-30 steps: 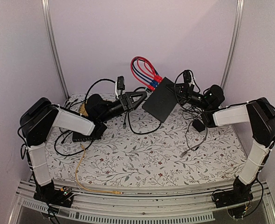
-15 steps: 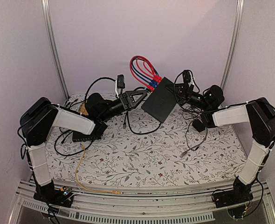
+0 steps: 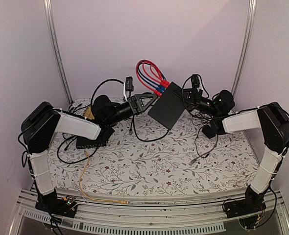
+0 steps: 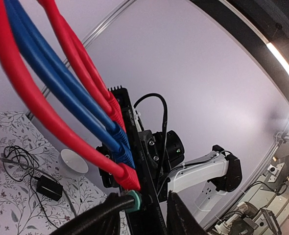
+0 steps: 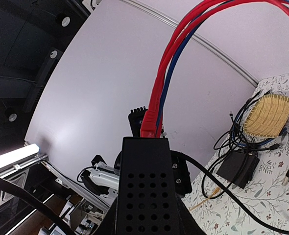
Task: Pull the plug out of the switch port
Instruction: Pull the connector from the switch port.
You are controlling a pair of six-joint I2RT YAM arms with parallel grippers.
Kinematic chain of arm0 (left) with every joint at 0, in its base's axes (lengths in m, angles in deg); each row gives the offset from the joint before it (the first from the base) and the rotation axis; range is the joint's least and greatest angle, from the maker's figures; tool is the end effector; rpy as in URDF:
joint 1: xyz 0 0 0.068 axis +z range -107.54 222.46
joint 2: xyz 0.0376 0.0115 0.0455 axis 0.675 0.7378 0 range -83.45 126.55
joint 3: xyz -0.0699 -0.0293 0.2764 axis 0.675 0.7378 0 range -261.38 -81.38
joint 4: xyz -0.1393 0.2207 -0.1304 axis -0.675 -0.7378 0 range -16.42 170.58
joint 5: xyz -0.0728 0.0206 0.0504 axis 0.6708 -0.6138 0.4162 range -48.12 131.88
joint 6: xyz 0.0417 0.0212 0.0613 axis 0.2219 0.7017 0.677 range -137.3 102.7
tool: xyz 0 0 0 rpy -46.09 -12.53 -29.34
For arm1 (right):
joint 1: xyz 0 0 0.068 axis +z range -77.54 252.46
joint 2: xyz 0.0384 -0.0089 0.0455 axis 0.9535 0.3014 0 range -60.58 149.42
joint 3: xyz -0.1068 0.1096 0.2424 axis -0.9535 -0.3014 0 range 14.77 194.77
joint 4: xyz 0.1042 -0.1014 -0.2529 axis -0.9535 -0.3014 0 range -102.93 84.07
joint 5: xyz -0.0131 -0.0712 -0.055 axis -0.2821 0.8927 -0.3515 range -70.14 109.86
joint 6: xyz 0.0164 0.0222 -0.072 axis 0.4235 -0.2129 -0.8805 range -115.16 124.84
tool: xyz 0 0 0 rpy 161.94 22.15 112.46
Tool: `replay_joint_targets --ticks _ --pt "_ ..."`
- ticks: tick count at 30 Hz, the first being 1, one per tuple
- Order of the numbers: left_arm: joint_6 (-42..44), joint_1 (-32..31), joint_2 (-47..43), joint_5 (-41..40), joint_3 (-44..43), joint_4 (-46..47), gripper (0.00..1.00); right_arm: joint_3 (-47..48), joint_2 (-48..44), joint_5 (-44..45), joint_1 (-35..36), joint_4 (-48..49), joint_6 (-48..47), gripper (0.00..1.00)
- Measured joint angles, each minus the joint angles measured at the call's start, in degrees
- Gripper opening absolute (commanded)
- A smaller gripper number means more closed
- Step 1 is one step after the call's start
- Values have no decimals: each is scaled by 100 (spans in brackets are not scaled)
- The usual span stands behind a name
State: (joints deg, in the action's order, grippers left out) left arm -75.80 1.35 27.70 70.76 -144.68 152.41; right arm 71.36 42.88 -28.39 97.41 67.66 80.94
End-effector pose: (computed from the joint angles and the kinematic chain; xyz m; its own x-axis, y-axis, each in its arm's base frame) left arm 0.3338 -0.3335 0.2613 -0.6143 -0.4549 -0.6448 0.7357 -0.0348 -0.6764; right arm 0.3629 0.2229 0.2758 -0.7612 0.3587 -0.5402 -0.6084 -0.1066 0.7864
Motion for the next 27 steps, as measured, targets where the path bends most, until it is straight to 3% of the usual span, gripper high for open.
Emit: replay_joint_targets --ticks 18,27 --pt "181 -81 0 -114 -122 -337 25 0 0 35 17 24 22 1" --pt "184 -103 0 -138 -146 -356 14 -9 2 39 17 57 20 1"
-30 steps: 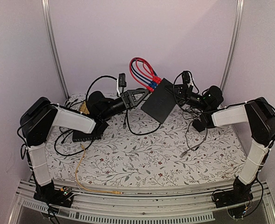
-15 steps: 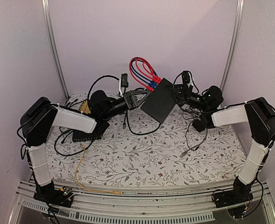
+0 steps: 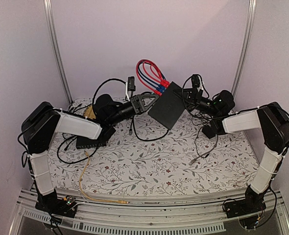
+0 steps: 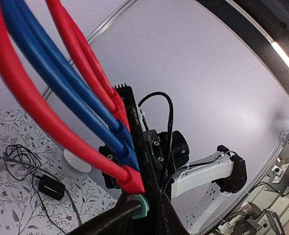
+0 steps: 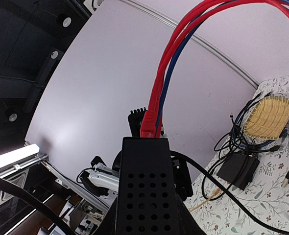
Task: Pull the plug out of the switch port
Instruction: Pull the connector from the switch port.
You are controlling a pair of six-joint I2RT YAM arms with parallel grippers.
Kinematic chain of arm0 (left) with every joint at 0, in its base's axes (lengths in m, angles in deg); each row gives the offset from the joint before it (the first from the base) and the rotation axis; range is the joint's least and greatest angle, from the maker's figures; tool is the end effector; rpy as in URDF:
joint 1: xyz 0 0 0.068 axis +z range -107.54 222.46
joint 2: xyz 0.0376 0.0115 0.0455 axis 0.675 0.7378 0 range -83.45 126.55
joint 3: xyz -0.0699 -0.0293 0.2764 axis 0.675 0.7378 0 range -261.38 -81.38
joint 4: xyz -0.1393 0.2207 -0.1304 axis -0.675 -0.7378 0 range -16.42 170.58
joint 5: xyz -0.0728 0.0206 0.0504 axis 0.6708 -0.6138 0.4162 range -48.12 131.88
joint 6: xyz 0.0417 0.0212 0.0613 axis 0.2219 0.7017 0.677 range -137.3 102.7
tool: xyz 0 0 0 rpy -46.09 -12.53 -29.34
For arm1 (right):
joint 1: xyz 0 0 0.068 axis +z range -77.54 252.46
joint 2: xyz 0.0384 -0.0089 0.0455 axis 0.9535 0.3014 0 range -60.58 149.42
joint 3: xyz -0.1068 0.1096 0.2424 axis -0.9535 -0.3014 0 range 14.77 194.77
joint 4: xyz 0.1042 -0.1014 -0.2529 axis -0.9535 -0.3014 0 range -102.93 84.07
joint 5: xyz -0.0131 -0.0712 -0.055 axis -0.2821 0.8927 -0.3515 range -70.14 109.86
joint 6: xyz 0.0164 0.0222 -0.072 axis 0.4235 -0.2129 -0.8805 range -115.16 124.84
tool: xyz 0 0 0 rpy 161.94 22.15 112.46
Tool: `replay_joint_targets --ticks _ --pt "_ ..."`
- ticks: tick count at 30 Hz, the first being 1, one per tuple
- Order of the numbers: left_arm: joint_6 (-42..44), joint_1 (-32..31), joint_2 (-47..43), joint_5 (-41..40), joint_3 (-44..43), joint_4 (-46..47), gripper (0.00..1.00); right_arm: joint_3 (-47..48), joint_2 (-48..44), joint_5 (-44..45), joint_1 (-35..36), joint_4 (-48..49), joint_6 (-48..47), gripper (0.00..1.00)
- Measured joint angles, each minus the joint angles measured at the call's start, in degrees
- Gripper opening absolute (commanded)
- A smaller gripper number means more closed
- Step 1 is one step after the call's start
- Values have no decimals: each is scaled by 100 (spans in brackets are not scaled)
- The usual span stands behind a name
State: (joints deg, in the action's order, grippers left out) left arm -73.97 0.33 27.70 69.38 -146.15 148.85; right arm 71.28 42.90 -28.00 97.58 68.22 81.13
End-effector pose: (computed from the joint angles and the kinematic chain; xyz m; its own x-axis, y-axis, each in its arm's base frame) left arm 0.3338 -0.3429 0.2631 -0.6106 -0.4471 -0.6537 0.7326 -0.0055 -0.6806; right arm 0.3621 0.2235 0.2764 -0.7589 0.3641 -0.5399 -0.6109 -0.1108 0.7839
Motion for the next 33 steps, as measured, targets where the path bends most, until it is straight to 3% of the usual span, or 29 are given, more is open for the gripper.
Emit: replay_joint_targets --ticks 11,18,33 --pt "-197 -15 0 -37 0 -4 10 -35 0 33 0 7 -98 1" --pt "-494 -22 0 -33 0 0 0 -35 0 35 0 9 -210 1" --pt "-925 -79 0 -179 -39 -31 0 -35 0 42 -9 66 -363 1"
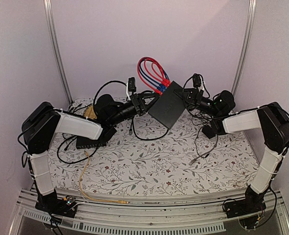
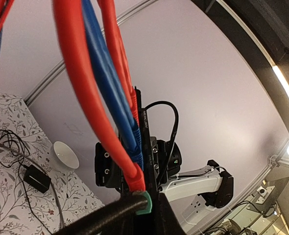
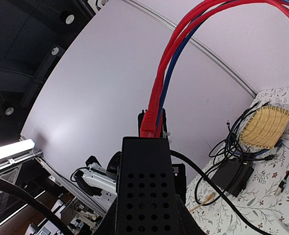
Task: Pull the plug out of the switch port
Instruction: Pull the connector from the switch port.
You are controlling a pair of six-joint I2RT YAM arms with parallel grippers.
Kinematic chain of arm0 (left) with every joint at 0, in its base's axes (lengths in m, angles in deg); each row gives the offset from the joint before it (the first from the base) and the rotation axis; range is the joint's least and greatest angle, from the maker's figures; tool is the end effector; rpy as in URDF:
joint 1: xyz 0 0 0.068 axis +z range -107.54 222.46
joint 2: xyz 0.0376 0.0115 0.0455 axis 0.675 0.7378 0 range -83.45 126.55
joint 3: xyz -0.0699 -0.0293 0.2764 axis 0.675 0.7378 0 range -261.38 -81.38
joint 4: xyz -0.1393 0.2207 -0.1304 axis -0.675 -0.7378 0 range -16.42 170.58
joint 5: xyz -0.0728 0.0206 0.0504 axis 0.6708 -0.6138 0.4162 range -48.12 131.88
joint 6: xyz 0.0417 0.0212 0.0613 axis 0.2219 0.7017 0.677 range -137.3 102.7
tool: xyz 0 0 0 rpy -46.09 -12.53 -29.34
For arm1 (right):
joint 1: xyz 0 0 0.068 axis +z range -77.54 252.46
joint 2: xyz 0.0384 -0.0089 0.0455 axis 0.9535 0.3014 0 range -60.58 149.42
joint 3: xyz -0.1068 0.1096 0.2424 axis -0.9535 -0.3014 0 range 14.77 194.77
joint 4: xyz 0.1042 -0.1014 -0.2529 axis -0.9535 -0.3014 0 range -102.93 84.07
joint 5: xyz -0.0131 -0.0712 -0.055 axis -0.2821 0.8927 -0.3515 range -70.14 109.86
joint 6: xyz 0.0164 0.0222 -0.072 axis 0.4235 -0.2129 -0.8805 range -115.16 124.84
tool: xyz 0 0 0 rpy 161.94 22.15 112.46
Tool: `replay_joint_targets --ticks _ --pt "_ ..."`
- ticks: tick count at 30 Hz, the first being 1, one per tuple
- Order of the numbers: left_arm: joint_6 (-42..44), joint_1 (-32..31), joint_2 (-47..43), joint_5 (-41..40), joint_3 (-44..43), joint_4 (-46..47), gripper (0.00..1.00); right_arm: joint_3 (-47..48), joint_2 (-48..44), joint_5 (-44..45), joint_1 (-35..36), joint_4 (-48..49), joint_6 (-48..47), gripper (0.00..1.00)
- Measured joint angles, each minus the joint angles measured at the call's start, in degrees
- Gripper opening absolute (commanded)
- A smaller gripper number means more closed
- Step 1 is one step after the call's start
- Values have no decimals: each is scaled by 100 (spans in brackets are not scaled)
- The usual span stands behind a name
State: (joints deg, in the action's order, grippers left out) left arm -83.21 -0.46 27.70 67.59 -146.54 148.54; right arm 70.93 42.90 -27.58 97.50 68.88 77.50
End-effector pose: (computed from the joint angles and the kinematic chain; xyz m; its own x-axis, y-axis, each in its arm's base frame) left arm 0.3316 -0.3473 0.2652 -0.7172 -0.4564 -0.5267 0.6209 -0.0752 -0.7803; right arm 0.3617 0.2223 0.2757 -0.7137 0.3792 -0.5890 -0.6610 -0.0863 0.7454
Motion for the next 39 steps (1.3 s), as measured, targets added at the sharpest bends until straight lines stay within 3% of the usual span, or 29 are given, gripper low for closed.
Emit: replay_joint_targets --ticks 21,39 --pt "295 -208 -201 -835 442 17 0 -33 42 -116 20 -90 -72 1" --pt "164 -177 -295 -883 640 35 0 -17 85 -221 37 -149 -162 1"
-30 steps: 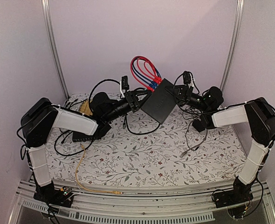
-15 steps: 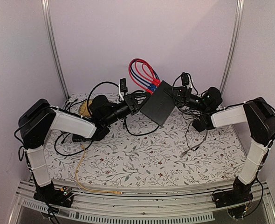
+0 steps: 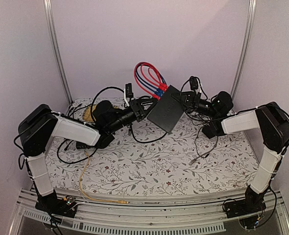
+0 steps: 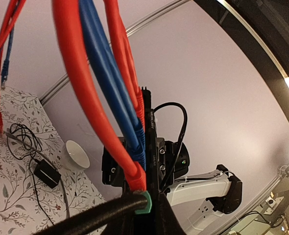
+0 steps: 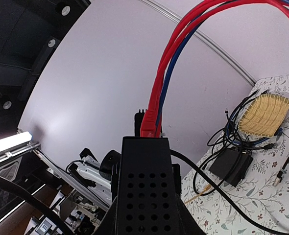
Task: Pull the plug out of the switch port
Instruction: Pull the connector from the switch port.
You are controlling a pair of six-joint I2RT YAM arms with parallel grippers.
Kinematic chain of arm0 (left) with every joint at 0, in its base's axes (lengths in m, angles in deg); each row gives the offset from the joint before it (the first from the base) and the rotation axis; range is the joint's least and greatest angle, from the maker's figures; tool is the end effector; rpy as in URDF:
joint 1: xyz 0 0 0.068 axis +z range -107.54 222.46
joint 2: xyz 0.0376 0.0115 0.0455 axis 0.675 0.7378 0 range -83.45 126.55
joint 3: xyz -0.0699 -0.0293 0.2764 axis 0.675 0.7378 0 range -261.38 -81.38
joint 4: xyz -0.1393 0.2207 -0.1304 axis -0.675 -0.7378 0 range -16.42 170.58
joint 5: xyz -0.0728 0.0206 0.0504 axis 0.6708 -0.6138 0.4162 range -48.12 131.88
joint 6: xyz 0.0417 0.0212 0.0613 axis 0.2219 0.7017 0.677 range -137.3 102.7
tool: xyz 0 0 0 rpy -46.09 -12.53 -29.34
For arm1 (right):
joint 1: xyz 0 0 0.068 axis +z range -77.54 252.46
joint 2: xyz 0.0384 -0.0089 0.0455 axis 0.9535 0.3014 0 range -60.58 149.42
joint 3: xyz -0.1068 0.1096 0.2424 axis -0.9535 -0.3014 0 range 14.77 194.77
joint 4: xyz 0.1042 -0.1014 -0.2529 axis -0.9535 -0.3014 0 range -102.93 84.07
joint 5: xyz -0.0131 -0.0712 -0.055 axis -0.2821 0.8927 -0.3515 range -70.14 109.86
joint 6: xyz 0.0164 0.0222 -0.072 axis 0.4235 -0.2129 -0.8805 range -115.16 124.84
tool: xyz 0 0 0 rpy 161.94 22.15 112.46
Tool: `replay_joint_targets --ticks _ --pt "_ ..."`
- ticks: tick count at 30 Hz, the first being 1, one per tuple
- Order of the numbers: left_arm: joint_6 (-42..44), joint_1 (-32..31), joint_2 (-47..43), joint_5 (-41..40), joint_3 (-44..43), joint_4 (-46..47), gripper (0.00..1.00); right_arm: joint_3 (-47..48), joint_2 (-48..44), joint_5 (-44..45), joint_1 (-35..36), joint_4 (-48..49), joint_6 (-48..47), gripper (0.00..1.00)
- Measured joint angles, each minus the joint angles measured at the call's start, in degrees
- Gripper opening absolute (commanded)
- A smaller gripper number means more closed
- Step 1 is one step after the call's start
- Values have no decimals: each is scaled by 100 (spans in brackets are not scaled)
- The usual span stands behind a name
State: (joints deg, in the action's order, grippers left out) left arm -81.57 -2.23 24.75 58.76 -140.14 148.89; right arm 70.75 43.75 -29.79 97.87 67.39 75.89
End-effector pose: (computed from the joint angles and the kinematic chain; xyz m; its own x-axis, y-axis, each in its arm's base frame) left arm 0.3150 -0.3385 0.2506 -0.6823 -0.5377 -0.4954 0.5842 0.0064 -0.8116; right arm 0.3610 0.2269 0.2651 -0.7291 0.3315 -0.5987 -0.6535 -0.0777 0.7529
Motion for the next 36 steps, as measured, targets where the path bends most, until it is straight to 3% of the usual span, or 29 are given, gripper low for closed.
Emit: replay_joint_targets --ticks 18,36 --pt "-35 116 -85 339 0 -44 0 138 2 -184 -57 -35 -7 2" --pt "111 186 -199 -361 173 61 0 131 4 -192 -151 4 -9 2"
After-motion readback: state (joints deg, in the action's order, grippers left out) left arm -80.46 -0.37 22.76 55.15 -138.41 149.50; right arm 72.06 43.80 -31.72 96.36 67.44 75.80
